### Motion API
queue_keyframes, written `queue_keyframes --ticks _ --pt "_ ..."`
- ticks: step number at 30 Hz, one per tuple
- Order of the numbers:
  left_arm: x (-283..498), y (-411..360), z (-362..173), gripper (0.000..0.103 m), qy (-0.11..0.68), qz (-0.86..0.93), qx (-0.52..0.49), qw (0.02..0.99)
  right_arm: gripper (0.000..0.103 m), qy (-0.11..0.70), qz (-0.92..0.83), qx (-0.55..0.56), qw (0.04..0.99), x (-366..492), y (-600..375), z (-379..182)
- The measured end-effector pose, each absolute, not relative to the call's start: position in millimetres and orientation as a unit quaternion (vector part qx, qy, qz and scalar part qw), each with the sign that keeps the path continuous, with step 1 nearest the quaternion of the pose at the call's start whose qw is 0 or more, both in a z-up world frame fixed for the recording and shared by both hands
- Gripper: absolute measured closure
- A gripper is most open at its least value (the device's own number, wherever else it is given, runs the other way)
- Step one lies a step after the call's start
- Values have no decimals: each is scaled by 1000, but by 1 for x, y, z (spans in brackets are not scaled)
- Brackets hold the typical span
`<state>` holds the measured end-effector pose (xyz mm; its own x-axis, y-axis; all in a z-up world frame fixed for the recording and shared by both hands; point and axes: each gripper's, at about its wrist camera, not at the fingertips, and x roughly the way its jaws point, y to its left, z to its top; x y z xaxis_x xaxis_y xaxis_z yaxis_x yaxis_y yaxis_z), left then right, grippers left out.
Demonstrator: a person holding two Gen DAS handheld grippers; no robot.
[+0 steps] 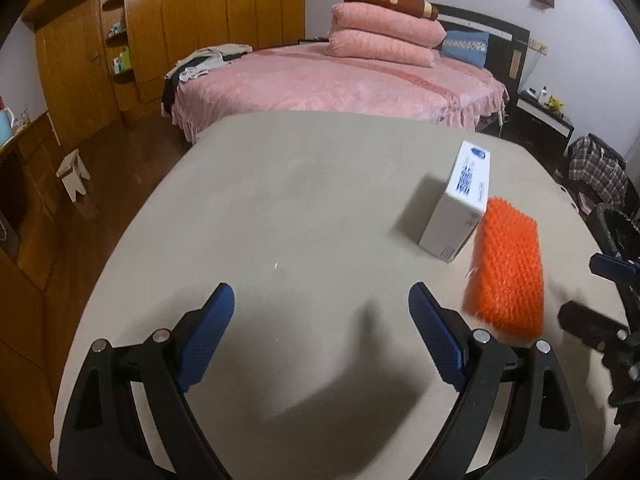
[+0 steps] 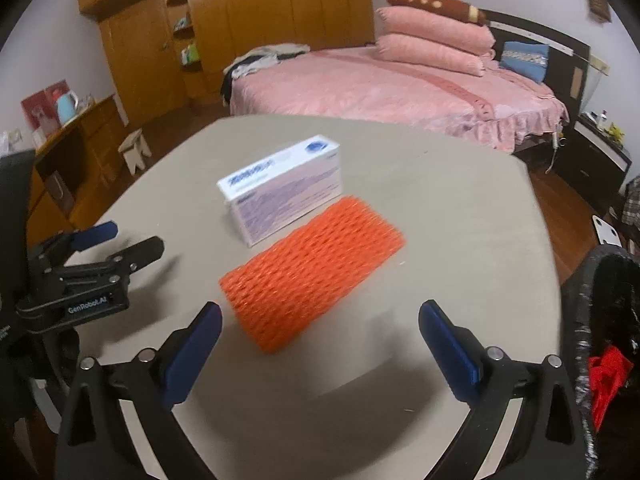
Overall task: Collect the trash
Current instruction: 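Grasp the orange mesh pad with the right tool and lift it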
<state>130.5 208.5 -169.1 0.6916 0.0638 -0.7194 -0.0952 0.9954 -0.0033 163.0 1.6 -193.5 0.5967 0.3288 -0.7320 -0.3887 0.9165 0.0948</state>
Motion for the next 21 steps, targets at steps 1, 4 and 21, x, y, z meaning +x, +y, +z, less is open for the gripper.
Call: queue_keyframes --ticks 1,4,21 --pt "131 209 -172 17 393 42 -21 918 6 404 199 -46 891 163 5 -196" --pt "132 212 -178 17 400 42 -26 915 6 416 199 -62 885 166 16 -204" --pt "139 211 -189 18 427 35 -39 903 6 447 149 -79 878 175 -5 -224"
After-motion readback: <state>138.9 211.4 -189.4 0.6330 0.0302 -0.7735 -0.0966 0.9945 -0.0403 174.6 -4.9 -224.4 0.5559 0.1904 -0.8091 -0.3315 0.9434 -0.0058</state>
